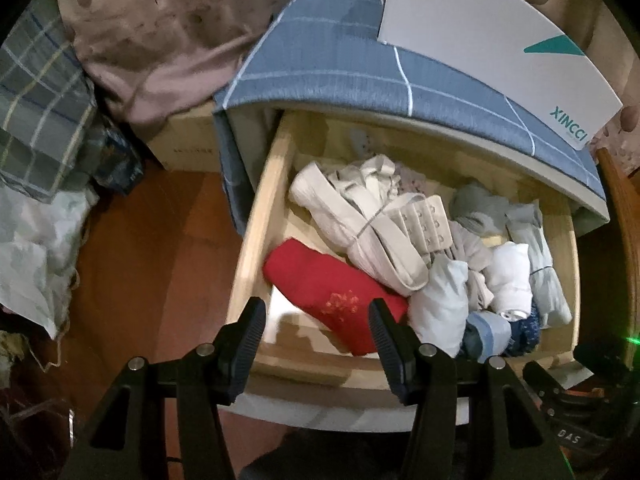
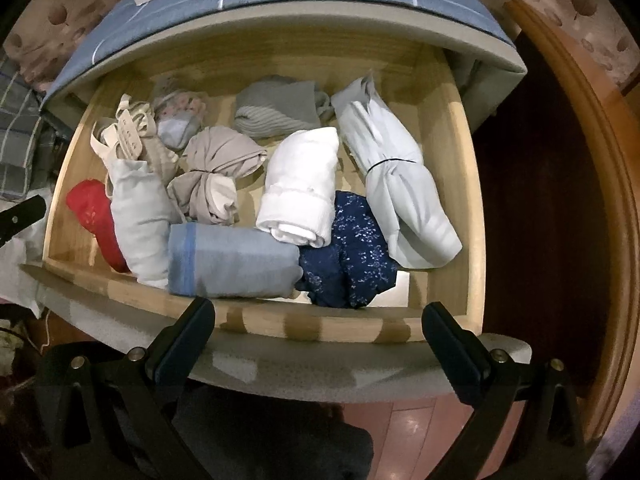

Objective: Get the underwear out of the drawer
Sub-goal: 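Move the left gripper into the drawer and lower it around the red sock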

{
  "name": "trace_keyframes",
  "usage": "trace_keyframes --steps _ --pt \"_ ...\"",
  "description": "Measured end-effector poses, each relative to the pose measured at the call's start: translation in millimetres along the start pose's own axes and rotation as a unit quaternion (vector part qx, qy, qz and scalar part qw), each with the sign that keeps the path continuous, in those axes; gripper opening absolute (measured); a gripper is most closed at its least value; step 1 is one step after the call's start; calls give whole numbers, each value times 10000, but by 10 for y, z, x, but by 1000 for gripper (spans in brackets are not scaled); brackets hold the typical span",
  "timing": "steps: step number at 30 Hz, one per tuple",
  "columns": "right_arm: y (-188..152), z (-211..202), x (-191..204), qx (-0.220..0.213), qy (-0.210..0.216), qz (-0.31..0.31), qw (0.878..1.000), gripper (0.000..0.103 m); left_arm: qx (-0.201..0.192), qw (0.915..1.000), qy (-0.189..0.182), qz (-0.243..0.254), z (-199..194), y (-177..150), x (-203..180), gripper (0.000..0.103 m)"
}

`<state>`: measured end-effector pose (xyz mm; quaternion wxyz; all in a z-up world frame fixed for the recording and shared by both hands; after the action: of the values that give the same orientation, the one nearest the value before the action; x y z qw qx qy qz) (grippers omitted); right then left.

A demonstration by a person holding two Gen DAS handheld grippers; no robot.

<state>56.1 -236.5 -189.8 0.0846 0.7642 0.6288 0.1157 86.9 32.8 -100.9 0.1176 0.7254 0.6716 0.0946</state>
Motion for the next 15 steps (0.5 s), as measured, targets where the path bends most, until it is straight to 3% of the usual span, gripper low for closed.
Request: trace_keyframes --steps 8,15 --pt "256 93 44 66 29 -268 9996 102 353 9986 -166 -356 134 15 -6 55" --pt "507 85 147 -378 153 -369 9985 102 685 9931 -577 -760 261 28 -64 55"
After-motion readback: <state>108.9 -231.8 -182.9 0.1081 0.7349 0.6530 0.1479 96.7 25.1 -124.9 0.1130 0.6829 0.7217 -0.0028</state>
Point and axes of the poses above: each gripper's, at about its wrist camera, not at the fingertips, and z roughly the way its jaws point, x to its left, y to its top, the point moved 9 cm from there along z, roughly the way its jaws point, and after that the axes turned 2 degrees about y, right-handed, at the moved point
